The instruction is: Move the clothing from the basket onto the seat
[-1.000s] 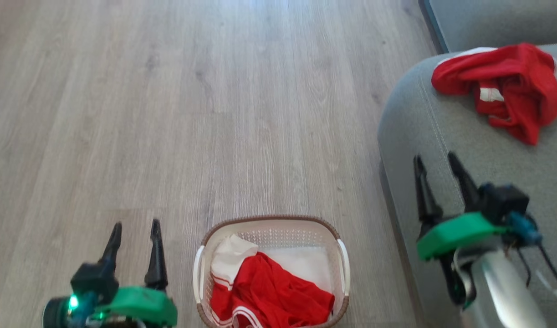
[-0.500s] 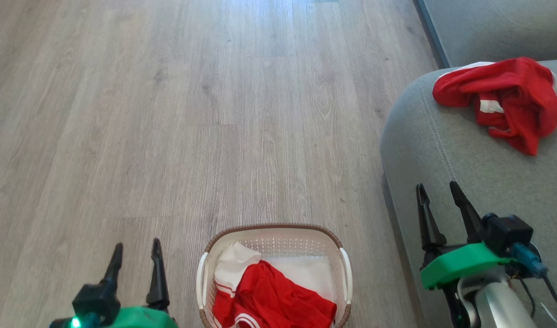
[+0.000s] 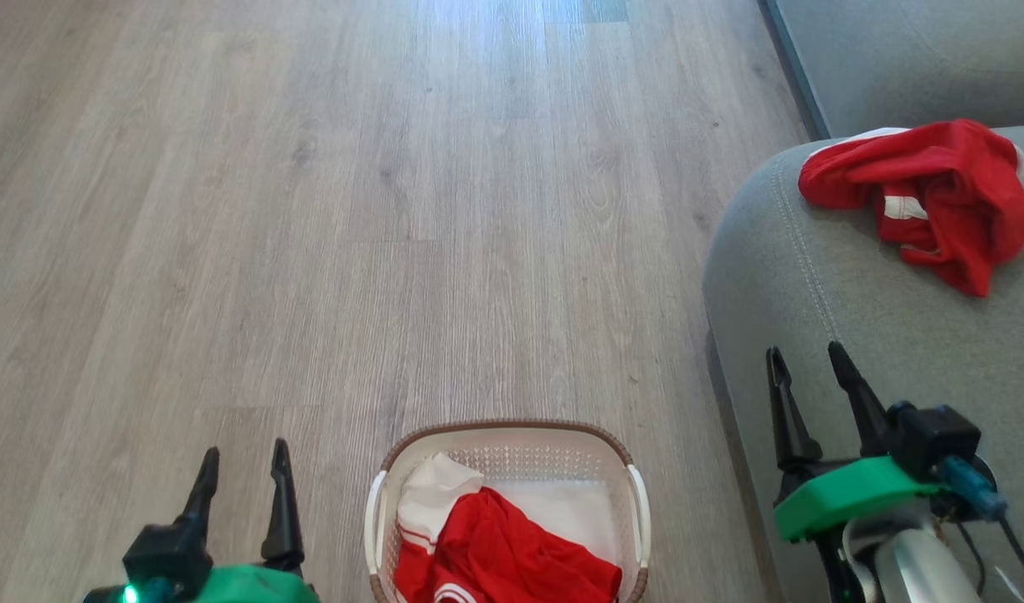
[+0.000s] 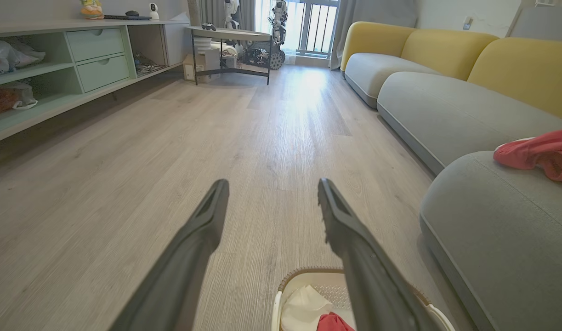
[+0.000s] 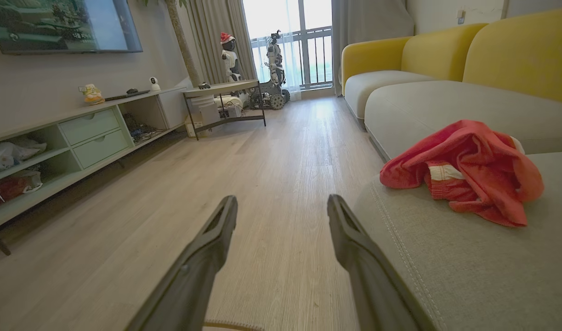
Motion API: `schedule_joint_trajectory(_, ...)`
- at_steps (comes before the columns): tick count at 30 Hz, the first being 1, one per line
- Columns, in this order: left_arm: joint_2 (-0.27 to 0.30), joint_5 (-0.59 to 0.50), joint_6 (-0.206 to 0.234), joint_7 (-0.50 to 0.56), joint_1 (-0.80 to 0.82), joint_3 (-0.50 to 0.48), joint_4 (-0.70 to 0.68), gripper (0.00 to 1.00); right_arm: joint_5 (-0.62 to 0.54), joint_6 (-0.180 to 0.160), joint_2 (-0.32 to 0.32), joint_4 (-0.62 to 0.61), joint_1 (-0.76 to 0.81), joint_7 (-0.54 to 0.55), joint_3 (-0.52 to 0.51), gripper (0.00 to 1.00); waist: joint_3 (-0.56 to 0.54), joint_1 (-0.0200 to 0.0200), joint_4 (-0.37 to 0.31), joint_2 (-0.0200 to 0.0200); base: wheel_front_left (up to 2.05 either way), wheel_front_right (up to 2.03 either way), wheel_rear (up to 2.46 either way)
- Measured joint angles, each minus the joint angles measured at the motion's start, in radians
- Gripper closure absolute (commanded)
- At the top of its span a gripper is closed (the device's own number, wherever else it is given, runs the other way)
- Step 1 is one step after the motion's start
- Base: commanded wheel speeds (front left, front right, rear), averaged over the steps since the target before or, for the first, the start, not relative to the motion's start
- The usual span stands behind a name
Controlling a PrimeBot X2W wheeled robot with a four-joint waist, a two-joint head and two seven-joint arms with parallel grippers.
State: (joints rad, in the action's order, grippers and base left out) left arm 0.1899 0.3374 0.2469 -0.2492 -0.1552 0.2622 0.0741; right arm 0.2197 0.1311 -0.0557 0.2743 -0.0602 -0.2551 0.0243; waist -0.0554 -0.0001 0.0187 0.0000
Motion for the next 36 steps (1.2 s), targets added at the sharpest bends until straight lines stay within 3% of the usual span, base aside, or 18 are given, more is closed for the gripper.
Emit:
schedule_joint_trajectory(28,-0.023,-0.036,-0.046,0.000,-0.020,-0.050,0.027,0.00,0.002,0.000,0.003,0.002,0.021,0.000,-0.006,0.00,0.012,0.0000,-0.003,0.0000,0.00,0.00,0.00)
schedule_joint_trajectory(36,-0.021,-0.054,-0.084,0.002,0.016,-0.033,0.091,0.00,-0.002,0.000,0.004,-0.015,0.017,0.000,-0.061,0.00,0.053,0.0000,-0.004,0.0000,0.00,0.00,0.00)
